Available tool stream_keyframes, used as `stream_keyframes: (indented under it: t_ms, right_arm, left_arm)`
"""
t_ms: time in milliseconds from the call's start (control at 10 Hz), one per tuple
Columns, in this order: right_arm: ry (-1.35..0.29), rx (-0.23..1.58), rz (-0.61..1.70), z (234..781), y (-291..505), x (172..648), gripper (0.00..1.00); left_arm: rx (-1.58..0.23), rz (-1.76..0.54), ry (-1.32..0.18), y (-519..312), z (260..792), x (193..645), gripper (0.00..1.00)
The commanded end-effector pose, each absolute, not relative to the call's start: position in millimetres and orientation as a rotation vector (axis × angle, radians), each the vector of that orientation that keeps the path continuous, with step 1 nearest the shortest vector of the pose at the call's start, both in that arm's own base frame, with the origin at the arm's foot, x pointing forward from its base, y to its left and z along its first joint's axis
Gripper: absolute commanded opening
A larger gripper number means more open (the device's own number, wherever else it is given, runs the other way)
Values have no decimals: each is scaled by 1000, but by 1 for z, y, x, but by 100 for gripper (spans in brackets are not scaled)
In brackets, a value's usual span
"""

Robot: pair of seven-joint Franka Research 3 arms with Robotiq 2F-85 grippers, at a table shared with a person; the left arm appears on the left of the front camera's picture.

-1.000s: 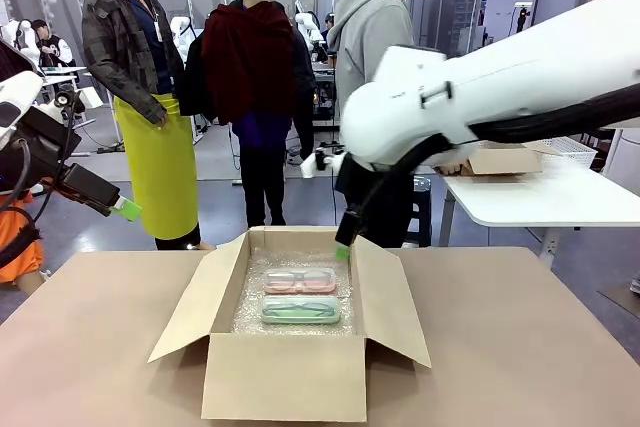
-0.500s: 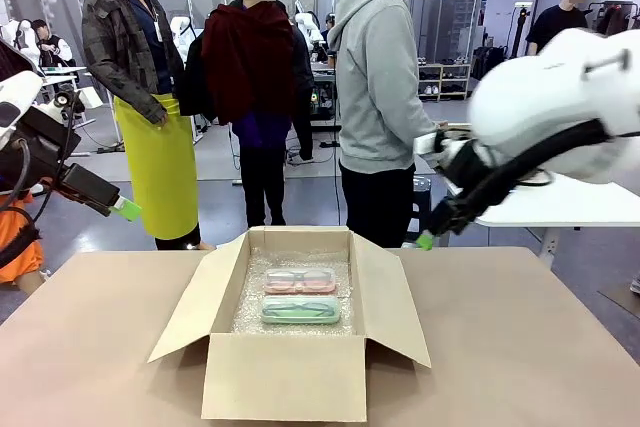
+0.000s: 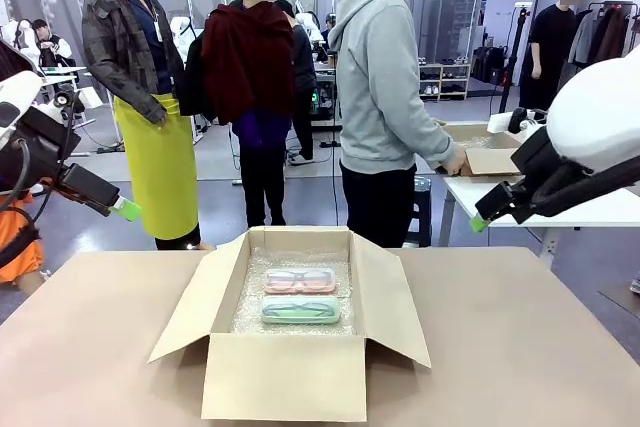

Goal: Pack the glasses set securely to prepare it for shipping.
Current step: Position the Package Box on the left side of the table.

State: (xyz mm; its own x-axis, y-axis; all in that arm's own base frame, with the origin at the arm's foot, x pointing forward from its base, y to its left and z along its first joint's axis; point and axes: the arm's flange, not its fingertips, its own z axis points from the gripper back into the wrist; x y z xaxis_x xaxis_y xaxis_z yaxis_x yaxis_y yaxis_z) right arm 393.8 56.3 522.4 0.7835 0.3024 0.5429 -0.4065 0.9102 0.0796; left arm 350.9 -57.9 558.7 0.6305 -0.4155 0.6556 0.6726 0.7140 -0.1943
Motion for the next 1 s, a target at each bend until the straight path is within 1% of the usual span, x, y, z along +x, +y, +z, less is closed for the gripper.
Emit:
stream_keyframes:
  t_ms: [0, 500, 600, 700, 800, 900]
  right_arm:
    - [-546, 226, 401, 525, 54, 394, 100]
    - [-546, 226, 401, 525, 54, 394, 100]
    - [-546, 226, 401, 525, 54, 394, 100]
    - [-546, 226, 401, 525, 54, 394, 100]
    - [-546, 226, 401, 525, 54, 394, 100]
    - [-546, 226, 401, 525, 54, 394, 100]
  left_arm:
    - [-474, -652, -632, -57, 559, 351, 100]
    - [-474, -652, -632, -57, 559, 351, 100]
    - [-451, -647, -620, -58, 559, 351, 100]
    - [-557, -619, -534, -49, 547, 364, 100]
    - [-589, -540, -535, -35, 537, 376, 100]
    - [-653, -476, -499, -15, 525, 387, 100]
